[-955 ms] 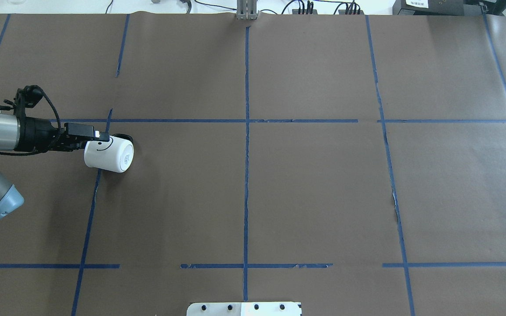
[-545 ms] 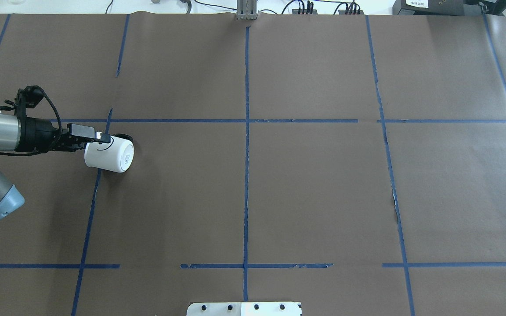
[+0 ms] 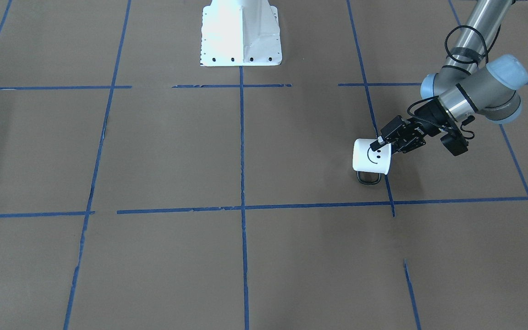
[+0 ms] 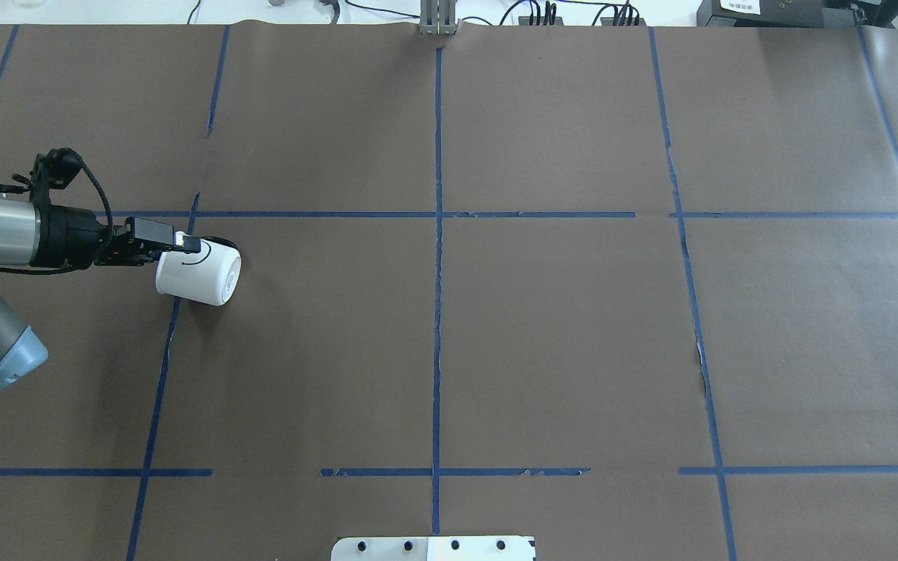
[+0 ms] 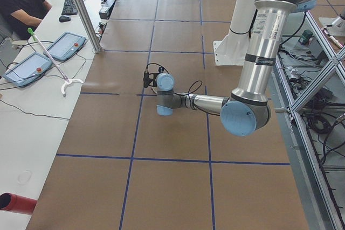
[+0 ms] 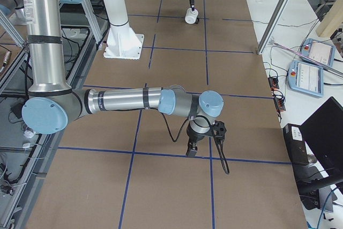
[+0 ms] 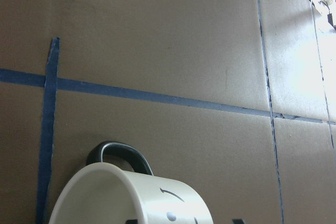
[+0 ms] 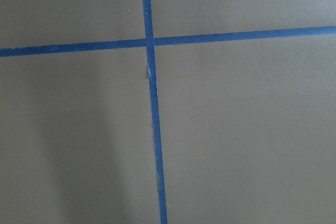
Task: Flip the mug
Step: 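Close the left gripper on the mug rim and lift it slightly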
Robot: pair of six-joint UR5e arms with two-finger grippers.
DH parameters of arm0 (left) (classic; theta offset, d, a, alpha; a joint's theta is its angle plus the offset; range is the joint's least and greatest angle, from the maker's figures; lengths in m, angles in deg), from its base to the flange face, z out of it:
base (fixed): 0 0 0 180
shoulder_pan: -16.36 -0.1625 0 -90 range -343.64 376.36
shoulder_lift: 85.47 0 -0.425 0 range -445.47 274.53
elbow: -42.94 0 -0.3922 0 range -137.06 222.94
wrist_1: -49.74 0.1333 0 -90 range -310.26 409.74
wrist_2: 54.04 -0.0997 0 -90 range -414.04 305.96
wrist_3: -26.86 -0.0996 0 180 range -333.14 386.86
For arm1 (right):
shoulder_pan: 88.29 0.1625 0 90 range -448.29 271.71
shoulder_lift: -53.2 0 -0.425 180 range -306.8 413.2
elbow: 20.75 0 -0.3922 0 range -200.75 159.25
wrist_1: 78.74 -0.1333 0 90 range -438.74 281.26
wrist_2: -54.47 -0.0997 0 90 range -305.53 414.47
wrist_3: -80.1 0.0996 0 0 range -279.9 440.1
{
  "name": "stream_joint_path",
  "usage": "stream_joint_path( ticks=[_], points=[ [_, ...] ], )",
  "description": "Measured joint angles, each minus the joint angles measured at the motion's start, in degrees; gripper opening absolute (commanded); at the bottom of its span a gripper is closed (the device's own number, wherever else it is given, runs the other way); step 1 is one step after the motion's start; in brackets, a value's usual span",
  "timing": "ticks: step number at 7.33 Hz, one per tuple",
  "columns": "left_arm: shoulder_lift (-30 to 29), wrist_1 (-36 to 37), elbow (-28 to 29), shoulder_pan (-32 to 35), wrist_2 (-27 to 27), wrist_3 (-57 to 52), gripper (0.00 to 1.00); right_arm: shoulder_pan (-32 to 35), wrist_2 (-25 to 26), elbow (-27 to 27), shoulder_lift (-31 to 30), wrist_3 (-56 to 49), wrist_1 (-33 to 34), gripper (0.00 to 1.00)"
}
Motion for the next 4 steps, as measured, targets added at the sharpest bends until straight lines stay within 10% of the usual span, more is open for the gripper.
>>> stream_joint_path(
  ticks=[4],
  points=[
    [-0.35, 0.03, -1.36, -1.37, -0.36, 1.05, 0.00, 0.00, 0.00, 0.00, 0.00, 0.00, 0.00, 1.00]
  ],
)
